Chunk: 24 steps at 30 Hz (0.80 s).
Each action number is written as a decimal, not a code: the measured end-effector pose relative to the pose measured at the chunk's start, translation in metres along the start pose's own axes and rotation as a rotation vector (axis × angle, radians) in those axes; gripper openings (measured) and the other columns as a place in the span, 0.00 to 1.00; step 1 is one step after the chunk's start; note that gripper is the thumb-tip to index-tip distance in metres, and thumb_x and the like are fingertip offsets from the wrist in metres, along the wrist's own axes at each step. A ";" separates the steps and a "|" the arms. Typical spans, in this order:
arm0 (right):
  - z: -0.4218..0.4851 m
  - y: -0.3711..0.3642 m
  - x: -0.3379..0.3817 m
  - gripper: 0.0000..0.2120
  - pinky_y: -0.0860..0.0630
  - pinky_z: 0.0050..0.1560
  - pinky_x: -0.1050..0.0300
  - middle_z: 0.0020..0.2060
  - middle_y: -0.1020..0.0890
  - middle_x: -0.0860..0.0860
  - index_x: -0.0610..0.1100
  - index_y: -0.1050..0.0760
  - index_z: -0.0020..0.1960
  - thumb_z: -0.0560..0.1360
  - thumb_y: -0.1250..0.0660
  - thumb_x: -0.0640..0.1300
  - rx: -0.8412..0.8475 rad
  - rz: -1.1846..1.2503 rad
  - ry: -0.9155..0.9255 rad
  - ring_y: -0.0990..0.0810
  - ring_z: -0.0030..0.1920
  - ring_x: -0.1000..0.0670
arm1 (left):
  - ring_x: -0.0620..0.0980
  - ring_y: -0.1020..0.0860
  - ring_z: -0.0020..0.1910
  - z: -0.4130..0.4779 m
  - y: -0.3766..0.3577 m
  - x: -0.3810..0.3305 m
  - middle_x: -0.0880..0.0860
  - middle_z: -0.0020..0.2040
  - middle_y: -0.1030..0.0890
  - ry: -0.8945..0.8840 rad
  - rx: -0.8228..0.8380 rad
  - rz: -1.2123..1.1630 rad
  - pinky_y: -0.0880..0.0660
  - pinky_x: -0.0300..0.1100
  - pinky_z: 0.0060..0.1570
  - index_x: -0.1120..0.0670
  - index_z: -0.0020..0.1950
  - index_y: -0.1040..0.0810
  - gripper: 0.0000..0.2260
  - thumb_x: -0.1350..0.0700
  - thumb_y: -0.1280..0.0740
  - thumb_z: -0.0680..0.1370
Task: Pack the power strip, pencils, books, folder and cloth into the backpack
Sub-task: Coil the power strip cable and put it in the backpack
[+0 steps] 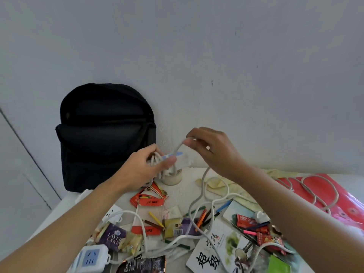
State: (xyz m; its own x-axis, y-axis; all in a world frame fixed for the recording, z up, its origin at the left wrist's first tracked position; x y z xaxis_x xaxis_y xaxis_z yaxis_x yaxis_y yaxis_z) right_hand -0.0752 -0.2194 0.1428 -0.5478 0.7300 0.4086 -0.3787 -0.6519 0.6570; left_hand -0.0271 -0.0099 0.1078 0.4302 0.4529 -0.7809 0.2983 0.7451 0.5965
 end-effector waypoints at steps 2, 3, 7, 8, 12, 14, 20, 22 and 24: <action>0.008 -0.003 0.004 0.13 0.28 0.39 0.55 0.37 0.22 0.52 0.47 0.22 0.48 0.81 0.37 0.55 0.055 0.012 -0.007 0.26 0.36 0.52 | 0.43 0.25 0.31 -0.005 -0.003 -0.013 0.48 0.34 0.20 -0.057 0.038 0.009 0.27 0.39 0.31 0.51 0.46 0.24 0.28 0.28 0.28 0.66; 0.011 -0.006 0.007 0.13 0.29 0.38 0.55 0.35 0.22 0.51 0.47 0.22 0.46 0.80 0.36 0.56 0.102 0.041 -0.042 0.27 0.34 0.51 | 0.46 0.24 0.32 -0.006 -0.004 -0.019 0.50 0.36 0.20 -0.091 0.048 0.022 0.24 0.44 0.33 0.51 0.46 0.23 0.27 0.29 0.27 0.66; 0.018 -0.009 0.005 0.23 0.37 0.32 0.61 0.32 0.30 0.45 0.40 0.22 0.40 0.73 0.31 0.61 0.249 0.484 -0.372 0.34 0.32 0.50 | 0.66 0.22 0.41 -0.013 -0.002 -0.038 0.62 0.44 0.21 -0.231 0.091 -0.076 0.23 0.58 0.39 0.57 0.53 0.22 0.26 0.35 0.27 0.72; 0.018 -0.008 0.001 0.22 0.39 0.32 0.60 0.34 0.31 0.44 0.40 0.22 0.42 0.73 0.30 0.61 0.282 0.621 -0.446 0.36 0.33 0.50 | 0.65 0.22 0.40 -0.014 0.002 -0.043 0.62 0.43 0.22 -0.247 0.073 -0.134 0.23 0.53 0.37 0.60 0.52 0.23 0.25 0.37 0.28 0.73; 0.002 -0.016 -0.013 0.10 0.44 0.32 0.57 0.31 0.38 0.50 0.40 0.21 0.46 0.80 0.33 0.47 0.366 0.905 -0.612 0.44 0.32 0.50 | 0.45 0.19 0.37 -0.011 0.019 -0.051 0.49 0.44 0.21 -0.226 -0.135 -0.483 0.22 0.37 0.34 0.58 0.63 0.27 0.17 0.48 0.37 0.80; -0.008 -0.019 -0.009 0.10 0.34 0.33 0.58 0.30 0.37 0.51 0.39 0.23 0.47 0.81 0.34 0.45 0.398 0.854 -0.628 0.39 0.31 0.51 | 0.43 0.19 0.38 -0.005 0.026 -0.051 0.46 0.43 0.21 -0.230 -0.202 -0.499 0.22 0.38 0.34 0.54 0.65 0.27 0.12 0.51 0.41 0.84; -0.020 -0.028 0.010 0.11 0.17 0.45 0.48 0.27 0.30 0.51 0.40 0.28 0.45 0.83 0.37 0.47 0.510 0.488 -0.649 0.29 0.27 0.51 | 0.54 0.17 0.36 0.017 0.026 -0.033 0.51 0.36 0.20 -0.056 -0.369 -0.473 0.20 0.47 0.37 0.55 0.40 0.29 0.15 0.48 0.35 0.83; -0.017 -0.023 0.014 0.11 0.20 0.34 0.56 0.30 0.27 0.50 0.40 0.28 0.47 0.83 0.37 0.47 0.521 0.284 -0.625 0.28 0.26 0.52 | 0.54 0.18 0.36 0.025 0.029 -0.025 0.48 0.33 0.21 -0.050 -0.381 -0.228 0.22 0.50 0.41 0.53 0.40 0.28 0.17 0.42 0.33 0.80; -0.011 -0.016 0.017 0.12 0.28 0.31 0.63 0.33 0.24 0.50 0.40 0.25 0.48 0.82 0.37 0.48 0.480 -0.029 -0.468 0.26 0.29 0.52 | 0.49 0.21 0.34 0.029 0.029 -0.020 0.50 0.35 0.21 -0.074 -0.368 0.030 0.24 0.43 0.37 0.54 0.42 0.27 0.21 0.37 0.33 0.78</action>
State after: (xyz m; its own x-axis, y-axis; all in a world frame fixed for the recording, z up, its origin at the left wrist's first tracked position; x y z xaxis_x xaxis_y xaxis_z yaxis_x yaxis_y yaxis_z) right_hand -0.0867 -0.1988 0.1328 -0.1204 0.8282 0.5473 0.0444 -0.5463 0.8364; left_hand -0.0025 -0.0113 0.1462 0.4984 0.4511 -0.7403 -0.0358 0.8640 0.5023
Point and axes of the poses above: each hand's wrist, its own z-axis towards the middle knuckle, its own y-axis out of the back of the hand, x = y × z, the point moved 3 cm from there along z, towards the middle knuckle
